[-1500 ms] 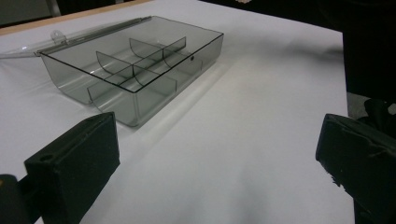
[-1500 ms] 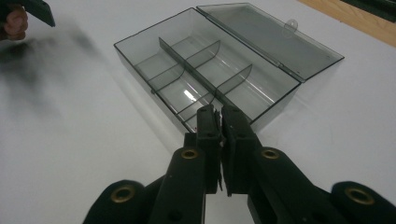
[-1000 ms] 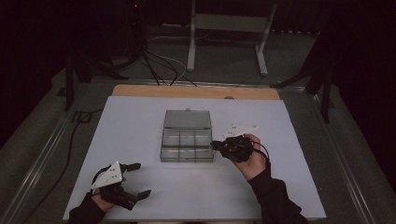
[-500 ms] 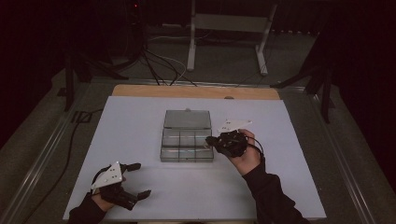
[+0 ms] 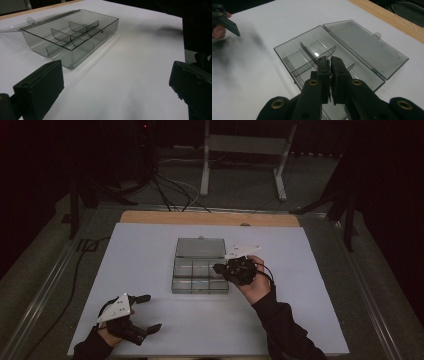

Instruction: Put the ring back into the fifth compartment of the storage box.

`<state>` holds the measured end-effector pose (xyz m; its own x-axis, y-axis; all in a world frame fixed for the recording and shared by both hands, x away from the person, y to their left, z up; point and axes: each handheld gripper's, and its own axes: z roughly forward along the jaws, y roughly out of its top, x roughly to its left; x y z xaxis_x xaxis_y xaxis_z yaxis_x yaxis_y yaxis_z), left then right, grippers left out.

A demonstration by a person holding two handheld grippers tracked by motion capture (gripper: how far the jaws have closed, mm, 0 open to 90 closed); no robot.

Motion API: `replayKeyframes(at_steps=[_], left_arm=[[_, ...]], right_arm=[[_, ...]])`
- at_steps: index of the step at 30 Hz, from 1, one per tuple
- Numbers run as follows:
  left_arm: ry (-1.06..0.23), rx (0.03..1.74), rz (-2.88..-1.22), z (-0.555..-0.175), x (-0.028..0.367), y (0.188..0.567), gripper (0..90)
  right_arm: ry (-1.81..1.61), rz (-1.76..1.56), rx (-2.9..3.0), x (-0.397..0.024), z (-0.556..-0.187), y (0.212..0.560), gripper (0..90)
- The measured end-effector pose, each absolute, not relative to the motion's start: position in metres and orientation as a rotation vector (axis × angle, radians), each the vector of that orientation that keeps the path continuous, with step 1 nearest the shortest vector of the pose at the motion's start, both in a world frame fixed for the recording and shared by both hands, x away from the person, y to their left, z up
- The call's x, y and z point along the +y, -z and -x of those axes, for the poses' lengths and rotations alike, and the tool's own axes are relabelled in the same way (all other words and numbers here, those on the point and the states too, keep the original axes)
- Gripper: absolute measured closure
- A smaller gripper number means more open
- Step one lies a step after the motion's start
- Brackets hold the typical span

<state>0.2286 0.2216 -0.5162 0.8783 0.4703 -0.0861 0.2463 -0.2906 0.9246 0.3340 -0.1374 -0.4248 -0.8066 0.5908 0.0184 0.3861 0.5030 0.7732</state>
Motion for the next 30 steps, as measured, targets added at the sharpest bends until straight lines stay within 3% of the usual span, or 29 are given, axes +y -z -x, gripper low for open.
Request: replayKeyframes(at_steps=[30], left_arm=[[-0.231,0.528,-1.889,-0.228,0.221,0.517,1.0]], right_arm=[[-1.195,-0.839,2.561,-0.112,-0.346,0.452,86.4]])
